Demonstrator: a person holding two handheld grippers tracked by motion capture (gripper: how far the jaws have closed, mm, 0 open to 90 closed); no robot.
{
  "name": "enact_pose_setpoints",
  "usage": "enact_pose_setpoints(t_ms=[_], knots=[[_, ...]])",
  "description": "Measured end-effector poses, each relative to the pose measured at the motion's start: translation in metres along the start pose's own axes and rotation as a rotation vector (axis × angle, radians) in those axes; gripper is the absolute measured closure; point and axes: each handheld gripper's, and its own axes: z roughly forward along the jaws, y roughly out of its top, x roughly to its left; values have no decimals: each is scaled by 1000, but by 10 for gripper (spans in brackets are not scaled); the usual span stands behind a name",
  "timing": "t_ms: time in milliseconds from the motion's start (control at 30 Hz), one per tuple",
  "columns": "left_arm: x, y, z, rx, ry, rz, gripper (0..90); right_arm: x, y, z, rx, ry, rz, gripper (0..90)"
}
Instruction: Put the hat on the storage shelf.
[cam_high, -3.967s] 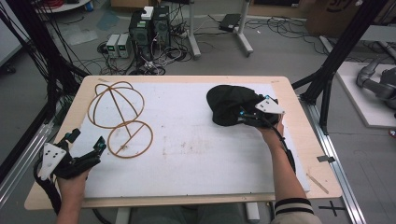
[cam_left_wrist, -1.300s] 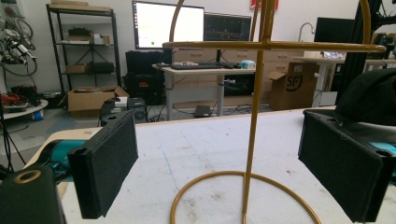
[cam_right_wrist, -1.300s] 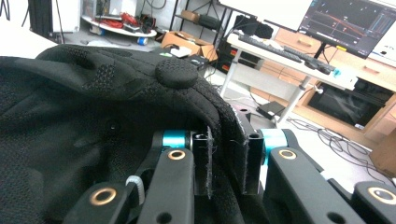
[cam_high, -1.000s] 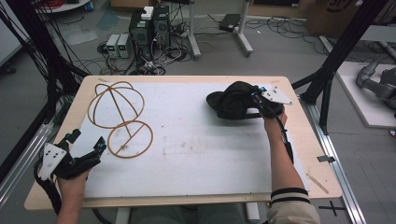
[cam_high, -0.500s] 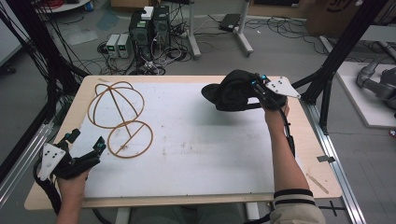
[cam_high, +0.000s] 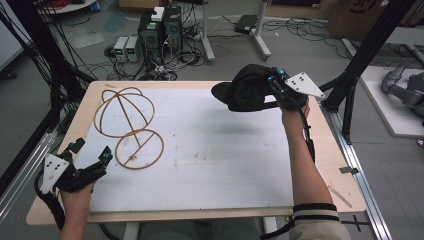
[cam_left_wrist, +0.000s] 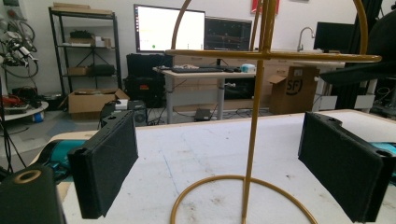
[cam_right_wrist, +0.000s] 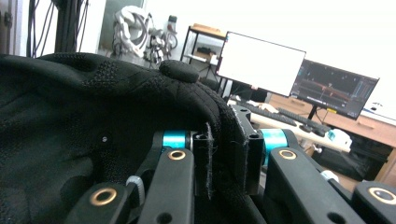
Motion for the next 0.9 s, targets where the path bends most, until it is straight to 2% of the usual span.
enact_pose_setpoints(t_ms=[467, 867, 900], knots=[[1, 1, -1, -7, 4, -4, 121, 15, 31, 7, -41, -9, 22, 804], [-1, 1, -2, -3, -4, -5, 122, 37, 57, 19, -85, -4, 44, 804], [-1, 0, -1, -4, -3, -6, 122, 39, 60, 20, -88, -3, 58, 804]])
